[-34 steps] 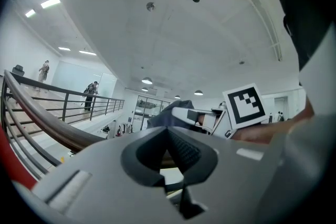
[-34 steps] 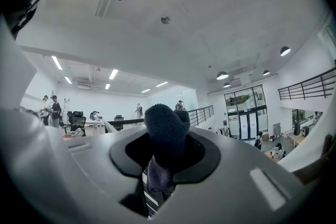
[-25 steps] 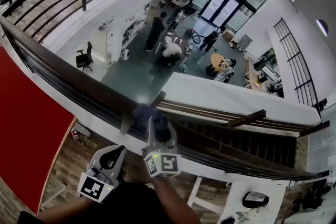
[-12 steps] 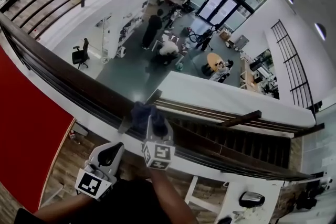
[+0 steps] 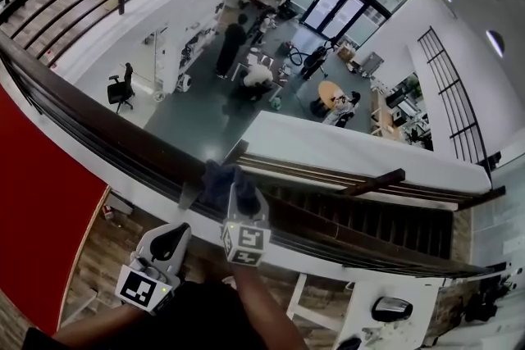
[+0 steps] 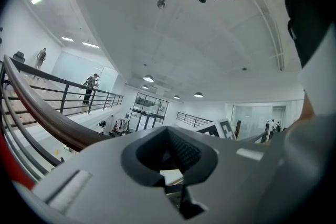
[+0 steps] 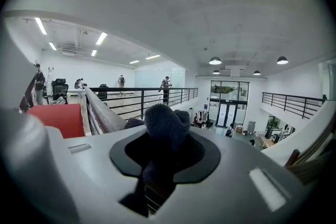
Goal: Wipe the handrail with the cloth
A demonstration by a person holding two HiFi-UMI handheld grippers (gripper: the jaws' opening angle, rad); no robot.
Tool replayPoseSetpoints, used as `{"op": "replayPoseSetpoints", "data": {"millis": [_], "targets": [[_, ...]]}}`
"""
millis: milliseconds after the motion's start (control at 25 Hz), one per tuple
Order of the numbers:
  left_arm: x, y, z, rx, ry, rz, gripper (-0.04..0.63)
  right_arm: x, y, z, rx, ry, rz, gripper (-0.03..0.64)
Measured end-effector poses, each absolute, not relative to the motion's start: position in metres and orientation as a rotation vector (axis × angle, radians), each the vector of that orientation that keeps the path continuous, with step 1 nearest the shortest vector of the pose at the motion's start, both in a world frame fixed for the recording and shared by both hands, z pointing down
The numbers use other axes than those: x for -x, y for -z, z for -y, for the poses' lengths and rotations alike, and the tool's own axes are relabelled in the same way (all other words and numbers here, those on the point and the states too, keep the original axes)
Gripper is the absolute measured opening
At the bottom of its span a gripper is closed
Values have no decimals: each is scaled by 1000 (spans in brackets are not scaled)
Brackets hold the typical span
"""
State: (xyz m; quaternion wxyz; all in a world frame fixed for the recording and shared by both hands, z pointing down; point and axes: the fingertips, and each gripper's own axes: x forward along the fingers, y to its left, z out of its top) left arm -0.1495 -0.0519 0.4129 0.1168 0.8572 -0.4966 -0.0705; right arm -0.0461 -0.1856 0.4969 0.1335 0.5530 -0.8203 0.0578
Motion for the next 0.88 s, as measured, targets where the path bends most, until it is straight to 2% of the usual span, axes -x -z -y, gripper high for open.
{"op": "replayPoseSetpoints", "data": {"millis": [880], "targets": [[79,-415,50,-2590,160,1351,0,-20,-498,166,-1663,-206,2341,95]]}}
